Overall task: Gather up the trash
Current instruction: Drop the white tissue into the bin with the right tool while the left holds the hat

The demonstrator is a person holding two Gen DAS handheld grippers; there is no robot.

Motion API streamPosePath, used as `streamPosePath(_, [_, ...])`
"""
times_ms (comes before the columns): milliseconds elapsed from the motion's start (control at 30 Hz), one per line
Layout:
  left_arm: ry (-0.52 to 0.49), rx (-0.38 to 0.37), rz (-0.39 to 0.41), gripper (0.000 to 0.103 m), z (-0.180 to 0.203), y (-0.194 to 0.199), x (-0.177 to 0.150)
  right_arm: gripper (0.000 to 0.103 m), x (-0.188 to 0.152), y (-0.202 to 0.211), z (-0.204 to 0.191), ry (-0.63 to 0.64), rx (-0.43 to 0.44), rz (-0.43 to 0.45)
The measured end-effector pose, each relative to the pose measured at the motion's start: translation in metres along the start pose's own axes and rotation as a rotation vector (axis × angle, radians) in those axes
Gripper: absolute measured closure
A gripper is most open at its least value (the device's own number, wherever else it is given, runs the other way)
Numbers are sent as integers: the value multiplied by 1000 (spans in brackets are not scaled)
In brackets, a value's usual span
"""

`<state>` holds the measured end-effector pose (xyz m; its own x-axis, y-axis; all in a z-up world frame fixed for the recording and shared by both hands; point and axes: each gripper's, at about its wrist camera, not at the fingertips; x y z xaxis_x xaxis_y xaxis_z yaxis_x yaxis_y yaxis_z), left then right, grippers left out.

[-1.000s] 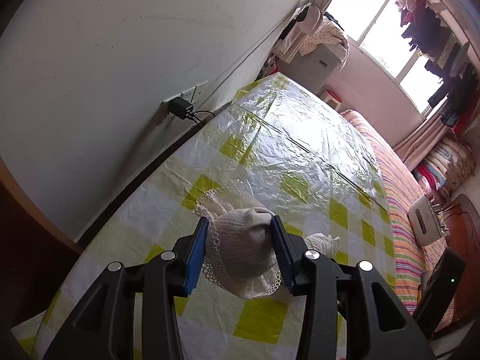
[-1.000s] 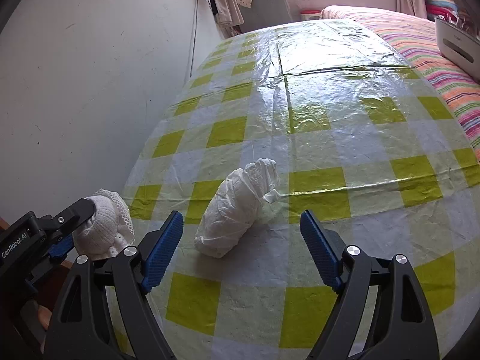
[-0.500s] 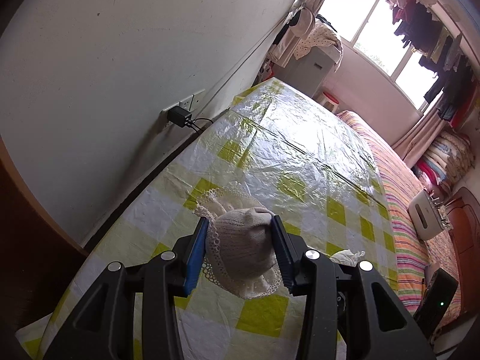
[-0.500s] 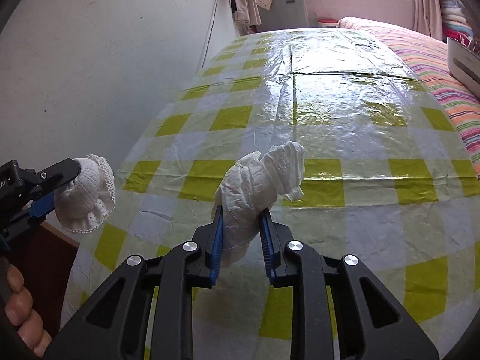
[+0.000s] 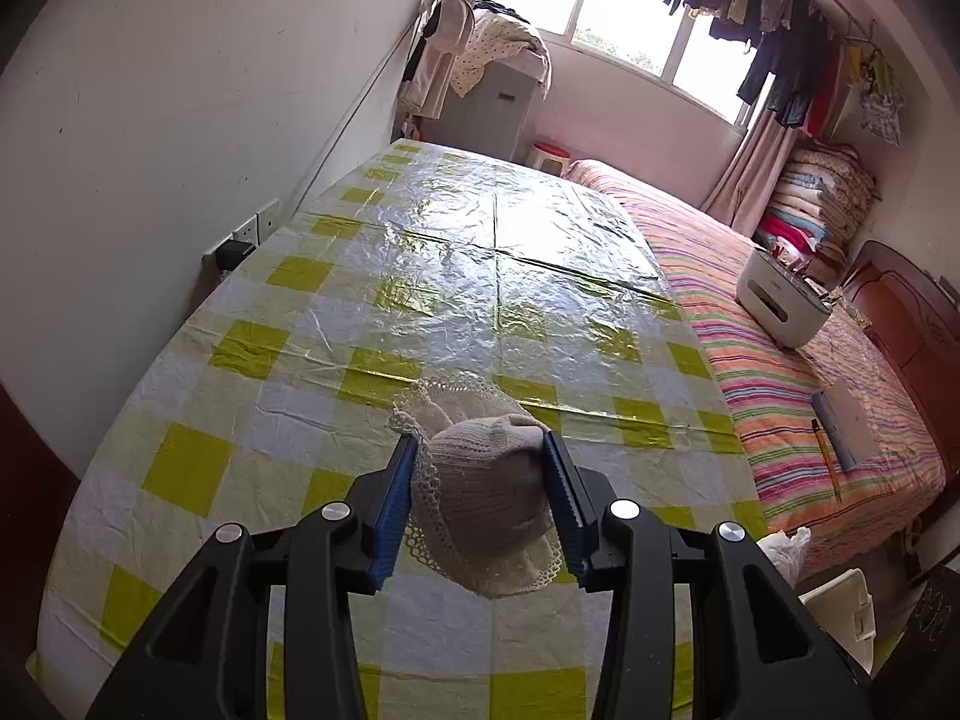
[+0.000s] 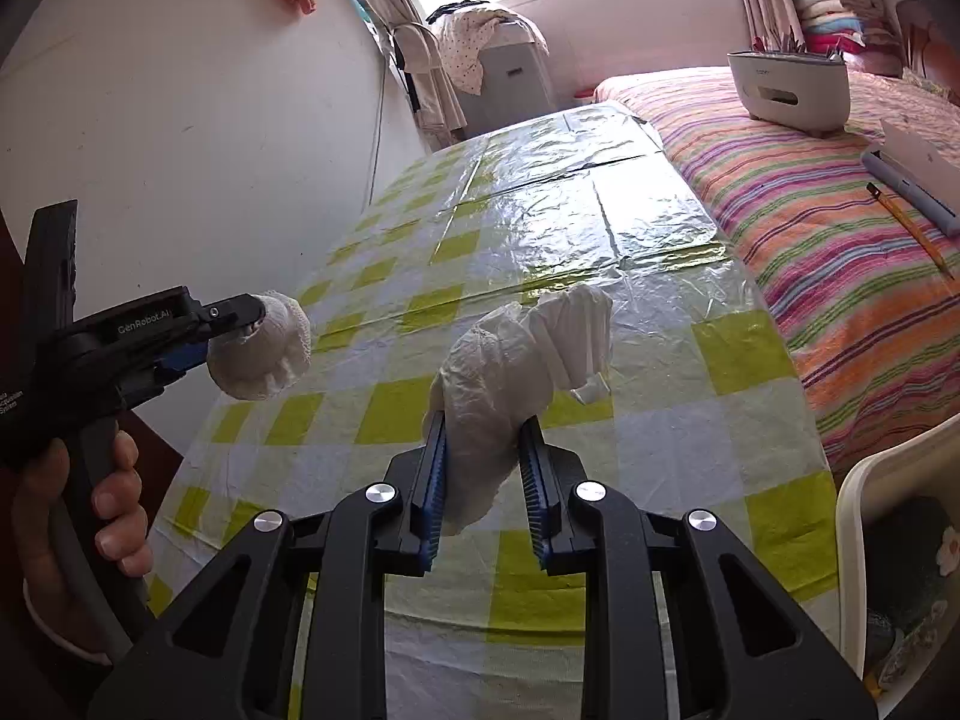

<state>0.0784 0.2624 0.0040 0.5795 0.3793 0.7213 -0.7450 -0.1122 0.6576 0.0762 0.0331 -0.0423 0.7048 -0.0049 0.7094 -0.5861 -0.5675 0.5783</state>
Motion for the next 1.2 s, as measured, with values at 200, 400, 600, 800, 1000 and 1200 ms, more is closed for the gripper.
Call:
streamPosePath(200, [-71, -34, 60, 62, 47, 29, -25, 81, -7, 40, 33, -34, -15, 79])
streamPosePath(400, [-92, -83, 31, 62, 77, 38, -58, 81, -15, 71, 67, -81, -46, 150])
streamPosePath(600, [-147, -108, 8, 62, 108, 43, -78, 81, -26, 99, 103, -152, -86, 196])
streamPosePath(800, [-201, -149, 23, 62, 138, 54, -85, 81, -32, 118, 127, -195, -146, 238])
streamPosePath(1000, [-247, -185, 20, 62, 162, 61, -92, 81, -34, 128, 141, -204, -219, 264])
streamPosePath(1200, [-271, -211, 16, 62, 178, 64, -94, 81, -36, 129, 151, -217, -276, 257])
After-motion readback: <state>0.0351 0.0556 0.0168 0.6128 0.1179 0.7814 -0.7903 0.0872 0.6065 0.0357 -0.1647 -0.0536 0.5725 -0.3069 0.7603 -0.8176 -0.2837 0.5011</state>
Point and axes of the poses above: each gripper's, at about its wrist camera, not at the fingertips, and y roughly against the way its jaws point, z to its right, x to its top, and after that the axes turned 2 degrees about x, right-handed
